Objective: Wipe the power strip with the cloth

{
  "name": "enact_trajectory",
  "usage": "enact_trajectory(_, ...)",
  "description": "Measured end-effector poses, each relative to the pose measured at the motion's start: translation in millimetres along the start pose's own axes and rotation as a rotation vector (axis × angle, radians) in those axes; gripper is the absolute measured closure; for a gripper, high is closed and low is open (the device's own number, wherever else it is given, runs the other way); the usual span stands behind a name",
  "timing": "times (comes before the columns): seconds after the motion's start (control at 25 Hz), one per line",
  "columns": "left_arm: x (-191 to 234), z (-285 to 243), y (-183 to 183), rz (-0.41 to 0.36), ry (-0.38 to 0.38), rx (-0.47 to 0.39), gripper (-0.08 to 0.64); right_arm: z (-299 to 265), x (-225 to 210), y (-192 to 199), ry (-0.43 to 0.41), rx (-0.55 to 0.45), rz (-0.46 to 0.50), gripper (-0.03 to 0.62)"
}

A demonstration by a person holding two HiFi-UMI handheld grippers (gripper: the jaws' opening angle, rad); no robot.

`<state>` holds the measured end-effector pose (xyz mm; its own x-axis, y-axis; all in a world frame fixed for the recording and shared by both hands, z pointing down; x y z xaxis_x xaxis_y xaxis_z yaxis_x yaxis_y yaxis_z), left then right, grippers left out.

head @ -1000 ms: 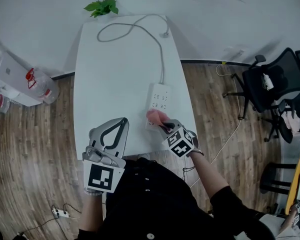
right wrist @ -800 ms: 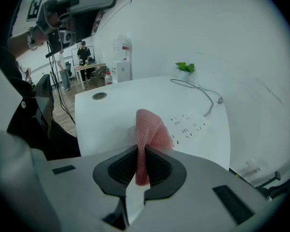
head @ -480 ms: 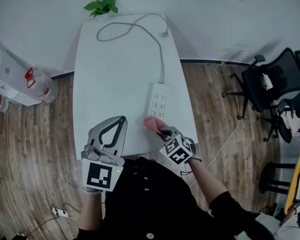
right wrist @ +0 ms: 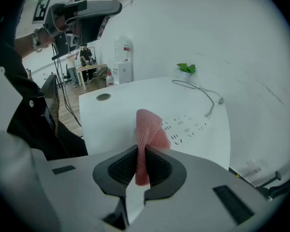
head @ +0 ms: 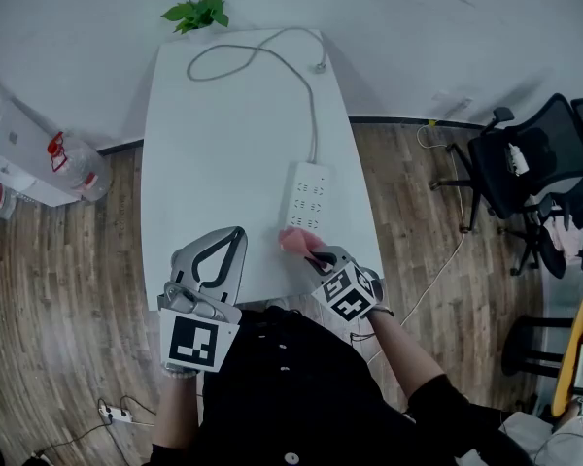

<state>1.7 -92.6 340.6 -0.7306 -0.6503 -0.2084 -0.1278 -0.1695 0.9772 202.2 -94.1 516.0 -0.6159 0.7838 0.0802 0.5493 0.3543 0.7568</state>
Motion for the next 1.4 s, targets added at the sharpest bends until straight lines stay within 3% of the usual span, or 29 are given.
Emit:
enact_trajectory(0.36,1.6,-1.5,1.0,0.01,-0.007,-0.007,0.546,23.6,-36.6,-25.8,0.095,-0.067,0.043,0.532)
enact_trajectory(0.8,9.5,3.0,0.0,0.005,-0.045,0.009,0.546,6.3,-104.8,-73.1,0.156,-0.097,0.196,0.532)
enact_trajectory(1.16,11.5,12.0,-1.3,-0.024,-0.081,0.031,0.546,-34.1,-147.6,-89.8,0.177,-0.033,0.295,0.532)
enact_trajectory(1.4,13.9,19.4,-3.0,-0.04,-0.107,0.04,0.546,-63.5,-165.1,-83.6,0.178,0.052,0.307,0.532)
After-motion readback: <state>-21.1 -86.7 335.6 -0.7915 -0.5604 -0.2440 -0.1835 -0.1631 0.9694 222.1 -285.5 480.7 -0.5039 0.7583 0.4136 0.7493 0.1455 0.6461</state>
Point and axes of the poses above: the fingertips, and each gripper's own axes: z backward along the fingers, x to its left, y out of its underside, the point moved 8 cm from there along z, backward along the fingers, and after that the axes turned 13 degrees about -x, right-handed, at the moved point
